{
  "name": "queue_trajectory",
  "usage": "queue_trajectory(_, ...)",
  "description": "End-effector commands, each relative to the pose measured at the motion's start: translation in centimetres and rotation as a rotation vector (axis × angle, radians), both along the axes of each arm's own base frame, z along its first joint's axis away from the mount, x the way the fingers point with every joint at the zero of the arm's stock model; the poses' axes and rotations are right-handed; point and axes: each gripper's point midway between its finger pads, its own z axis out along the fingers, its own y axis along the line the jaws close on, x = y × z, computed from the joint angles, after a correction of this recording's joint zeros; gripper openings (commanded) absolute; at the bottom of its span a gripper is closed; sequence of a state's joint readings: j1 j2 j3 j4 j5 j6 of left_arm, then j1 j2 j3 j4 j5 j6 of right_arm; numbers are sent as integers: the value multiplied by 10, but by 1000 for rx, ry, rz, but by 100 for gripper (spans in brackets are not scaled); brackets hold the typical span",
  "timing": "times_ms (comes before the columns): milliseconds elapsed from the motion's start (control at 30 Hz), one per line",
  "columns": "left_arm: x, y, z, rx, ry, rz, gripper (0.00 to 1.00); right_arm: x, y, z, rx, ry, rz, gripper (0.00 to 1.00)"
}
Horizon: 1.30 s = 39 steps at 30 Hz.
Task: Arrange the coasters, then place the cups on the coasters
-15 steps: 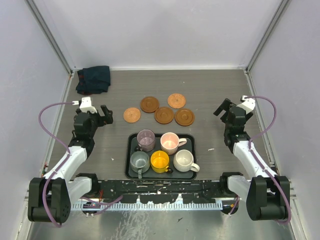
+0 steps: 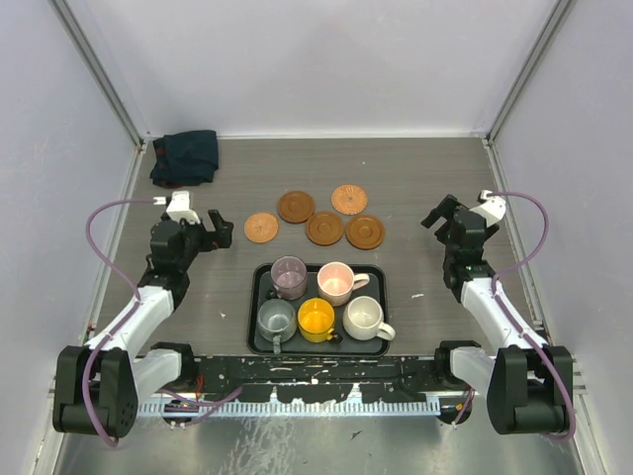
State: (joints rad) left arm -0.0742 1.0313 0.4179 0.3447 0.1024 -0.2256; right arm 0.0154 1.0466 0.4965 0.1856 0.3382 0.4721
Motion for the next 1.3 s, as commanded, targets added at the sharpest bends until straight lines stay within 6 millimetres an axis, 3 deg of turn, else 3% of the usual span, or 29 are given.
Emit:
queue_trajectory(0,11,-27,28,-44,-30,-103,98,9,27,24,27,-104,162,100)
queue_trajectory(300,16,-57,21,-54,8,-177,98,15,41,23,-23,-45,281,100)
queue_trajectory(433,19,-55,8,-37,62,-111,98,15,46,23,-10,-44,308,100)
queue_trajectory(700,23,-63,-1,-77,163,-123,98,21,61,16,23,18,386,65)
queue_trajectory(833,24,-68,-4,-100,140,-139,98,24,76,14,16,21,430,58)
queue_trajectory(1100,20,-70,-4,-77,106,-180,98,27,108,12,-66,42,508,60)
queue_trajectory(1267,13,-59,-2,-42,79,-144,98,32,131,15,-76,37,568,71)
